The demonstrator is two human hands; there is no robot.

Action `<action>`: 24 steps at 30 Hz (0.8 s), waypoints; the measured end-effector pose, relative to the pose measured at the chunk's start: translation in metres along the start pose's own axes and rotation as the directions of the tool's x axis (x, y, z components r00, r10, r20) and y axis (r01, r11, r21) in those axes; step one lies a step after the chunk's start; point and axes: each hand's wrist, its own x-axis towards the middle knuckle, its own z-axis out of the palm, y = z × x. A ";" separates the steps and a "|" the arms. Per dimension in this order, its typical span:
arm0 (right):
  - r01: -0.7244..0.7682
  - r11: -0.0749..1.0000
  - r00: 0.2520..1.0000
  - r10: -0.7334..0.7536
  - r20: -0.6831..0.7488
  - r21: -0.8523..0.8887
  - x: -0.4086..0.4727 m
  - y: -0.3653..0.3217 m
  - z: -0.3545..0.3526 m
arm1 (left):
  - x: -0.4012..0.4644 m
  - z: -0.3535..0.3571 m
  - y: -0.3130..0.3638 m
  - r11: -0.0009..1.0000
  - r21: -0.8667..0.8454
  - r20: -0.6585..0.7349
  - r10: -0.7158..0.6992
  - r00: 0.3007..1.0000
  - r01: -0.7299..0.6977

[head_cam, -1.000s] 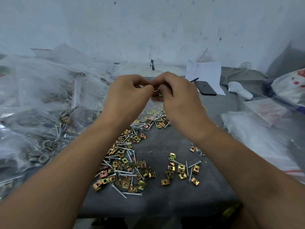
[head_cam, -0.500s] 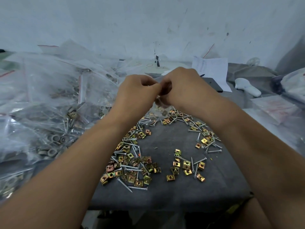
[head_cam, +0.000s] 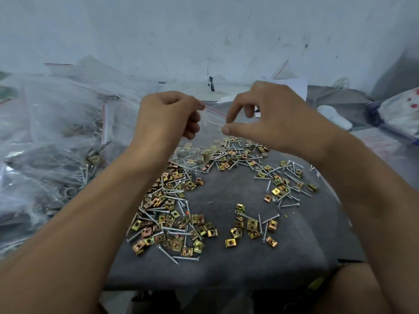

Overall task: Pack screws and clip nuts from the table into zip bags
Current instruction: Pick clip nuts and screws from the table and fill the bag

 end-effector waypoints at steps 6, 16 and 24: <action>0.013 0.908 0.968 0.094 -0.234 0.418 -0.012 0.011 0.012 | 0.002 -0.002 0.002 0.991 -0.125 0.057 0.053 0.997 -0.046; 0.168 0.738 0.899 0.156 -0.408 0.653 -0.013 0.020 0.019 | 0.002 -0.007 0.001 0.970 0.167 -0.053 0.188 0.981 -0.177; 0.192 0.623 0.897 0.202 -0.393 0.758 -0.013 0.026 0.019 | 0.004 -0.013 0.002 0.985 0.126 -0.046 0.128 0.991 -0.122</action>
